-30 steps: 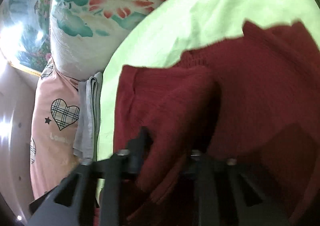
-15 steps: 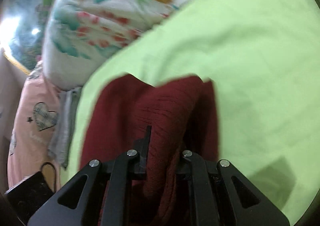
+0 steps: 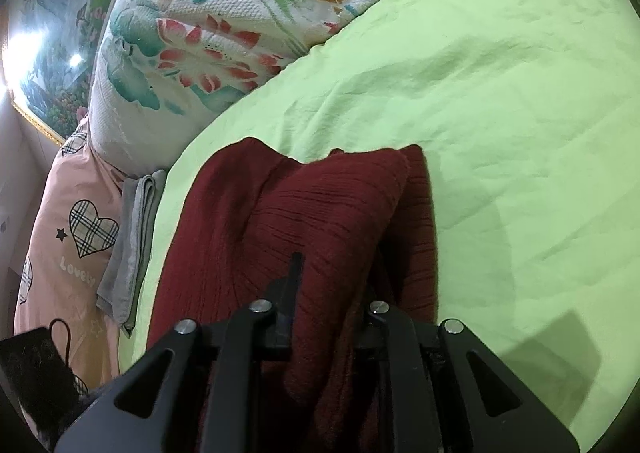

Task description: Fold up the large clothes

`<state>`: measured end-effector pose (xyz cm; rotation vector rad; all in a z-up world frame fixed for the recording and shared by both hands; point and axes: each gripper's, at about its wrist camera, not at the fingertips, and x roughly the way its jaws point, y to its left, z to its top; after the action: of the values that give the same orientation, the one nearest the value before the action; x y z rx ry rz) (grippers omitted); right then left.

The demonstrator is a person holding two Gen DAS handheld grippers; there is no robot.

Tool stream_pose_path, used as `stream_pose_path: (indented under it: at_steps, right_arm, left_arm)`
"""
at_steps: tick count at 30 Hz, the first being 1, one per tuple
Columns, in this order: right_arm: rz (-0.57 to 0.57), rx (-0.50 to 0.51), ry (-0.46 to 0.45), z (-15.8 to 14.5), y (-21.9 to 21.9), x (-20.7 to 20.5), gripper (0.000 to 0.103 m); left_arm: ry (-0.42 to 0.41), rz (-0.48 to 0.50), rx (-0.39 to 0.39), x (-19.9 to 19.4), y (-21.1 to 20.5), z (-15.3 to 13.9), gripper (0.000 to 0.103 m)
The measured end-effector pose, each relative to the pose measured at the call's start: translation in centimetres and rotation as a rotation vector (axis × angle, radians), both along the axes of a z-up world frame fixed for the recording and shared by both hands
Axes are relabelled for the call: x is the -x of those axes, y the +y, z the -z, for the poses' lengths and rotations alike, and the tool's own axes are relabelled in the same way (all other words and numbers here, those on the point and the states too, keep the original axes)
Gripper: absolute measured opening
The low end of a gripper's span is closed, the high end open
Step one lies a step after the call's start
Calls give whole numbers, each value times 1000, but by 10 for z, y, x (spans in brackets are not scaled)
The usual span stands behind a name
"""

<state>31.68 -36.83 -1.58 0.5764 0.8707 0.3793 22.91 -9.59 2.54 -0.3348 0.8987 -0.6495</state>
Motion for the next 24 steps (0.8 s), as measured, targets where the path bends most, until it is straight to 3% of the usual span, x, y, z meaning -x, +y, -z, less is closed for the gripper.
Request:
stream_pose_path:
  at_steps: [2, 3, 5, 7, 15, 18, 24]
  right_arm:
    - [19, 18, -7, -6, -3, 5, 43]
    - [30, 28, -17, -9, -5, 9, 47]
    - [34, 40, -33, -14, -7, 16, 67]
    - [41, 79, -45, -19, -7, 22, 80]
    - [21, 82, -3, -7, -12, 28, 80]
    - [13, 57, 27, 2, -14, 27, 80]
    - [-8, 47, 37, 2, -13, 25, 80]
  left_arm:
    - [10, -47, -30, -8, 11, 3, 72]
    - [17, -63, -30, -13, 16, 6, 75]
    - [45, -108, -31, -21, 26, 14, 76]
    - [81, -135, -24, -34, 32, 28, 77]
    - [253, -93, 108, -74, 44, 75, 95]
    - [329, -50, 147, -91, 35, 91, 95]
    - [336, 37, 35, -112, -13, 98, 93]
